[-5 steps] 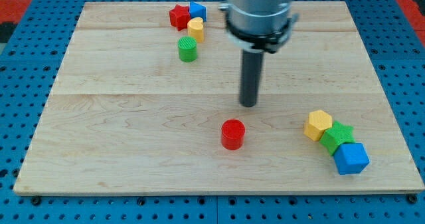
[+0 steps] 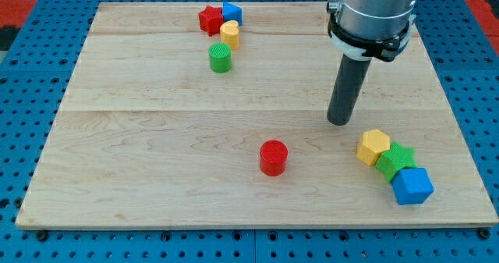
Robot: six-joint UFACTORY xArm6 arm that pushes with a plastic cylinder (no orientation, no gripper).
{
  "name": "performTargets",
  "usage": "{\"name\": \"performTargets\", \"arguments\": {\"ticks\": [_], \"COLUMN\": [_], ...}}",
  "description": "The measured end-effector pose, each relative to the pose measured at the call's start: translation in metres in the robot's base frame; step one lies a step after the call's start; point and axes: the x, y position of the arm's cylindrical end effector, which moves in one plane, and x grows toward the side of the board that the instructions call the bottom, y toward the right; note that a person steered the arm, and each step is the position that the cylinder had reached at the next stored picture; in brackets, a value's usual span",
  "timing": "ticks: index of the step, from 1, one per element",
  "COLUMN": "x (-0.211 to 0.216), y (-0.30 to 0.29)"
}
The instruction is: Move hexagon green star and blue cube slightly to the right
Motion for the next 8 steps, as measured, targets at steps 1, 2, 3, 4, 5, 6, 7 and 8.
{"name": "performTargets", "arguments": {"ticks": [1,2,3,4,5,6,7,8], "x": [0.0,0.024,0.041,0.048,0.053,0.053,0.053,0.053], "y": [0.0,-0.015,-0.017,-0.014,0.019,0.021,0.038,0.047]}}
